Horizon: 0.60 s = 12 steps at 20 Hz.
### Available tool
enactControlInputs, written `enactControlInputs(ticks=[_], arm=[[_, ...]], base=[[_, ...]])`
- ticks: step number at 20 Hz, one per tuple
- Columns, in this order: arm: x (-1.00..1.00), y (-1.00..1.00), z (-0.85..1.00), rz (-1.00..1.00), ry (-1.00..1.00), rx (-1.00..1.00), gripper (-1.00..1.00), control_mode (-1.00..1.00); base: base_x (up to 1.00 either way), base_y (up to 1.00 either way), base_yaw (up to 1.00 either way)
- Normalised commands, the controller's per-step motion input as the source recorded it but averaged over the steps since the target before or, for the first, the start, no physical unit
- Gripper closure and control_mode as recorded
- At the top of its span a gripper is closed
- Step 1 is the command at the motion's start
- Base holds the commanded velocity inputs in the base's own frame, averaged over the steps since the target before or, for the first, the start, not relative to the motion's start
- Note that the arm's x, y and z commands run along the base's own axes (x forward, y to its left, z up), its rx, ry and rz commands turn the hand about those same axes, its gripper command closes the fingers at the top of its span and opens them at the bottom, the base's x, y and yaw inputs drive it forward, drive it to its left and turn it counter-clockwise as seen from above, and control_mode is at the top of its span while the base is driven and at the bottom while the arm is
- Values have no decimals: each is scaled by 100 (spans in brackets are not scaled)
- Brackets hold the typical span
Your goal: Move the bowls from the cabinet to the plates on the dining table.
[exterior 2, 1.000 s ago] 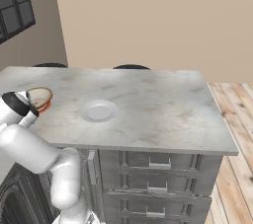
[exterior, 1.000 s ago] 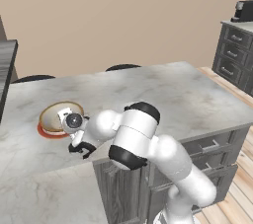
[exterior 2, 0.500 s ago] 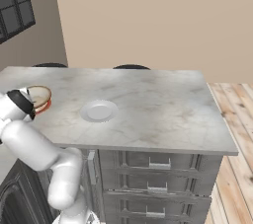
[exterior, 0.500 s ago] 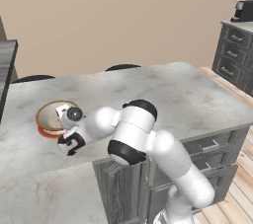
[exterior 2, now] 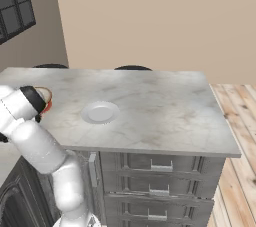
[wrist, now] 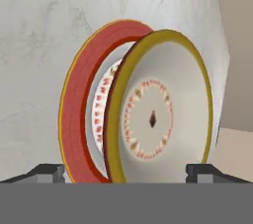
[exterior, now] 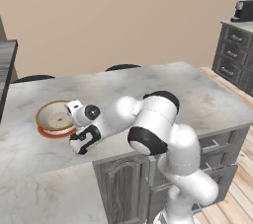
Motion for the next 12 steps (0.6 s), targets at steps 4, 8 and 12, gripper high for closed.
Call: enactControlInputs(ticks=[4, 8, 12], arm=[[-35, 0, 71, 0, -5, 0, -100, -100], [-13, 0, 97, 0, -5, 1, -100, -100], [-1, 0, 100, -1, -3, 2, -100, -100]], base=[[0, 0, 0], [0, 0, 0], [0, 0, 0]])
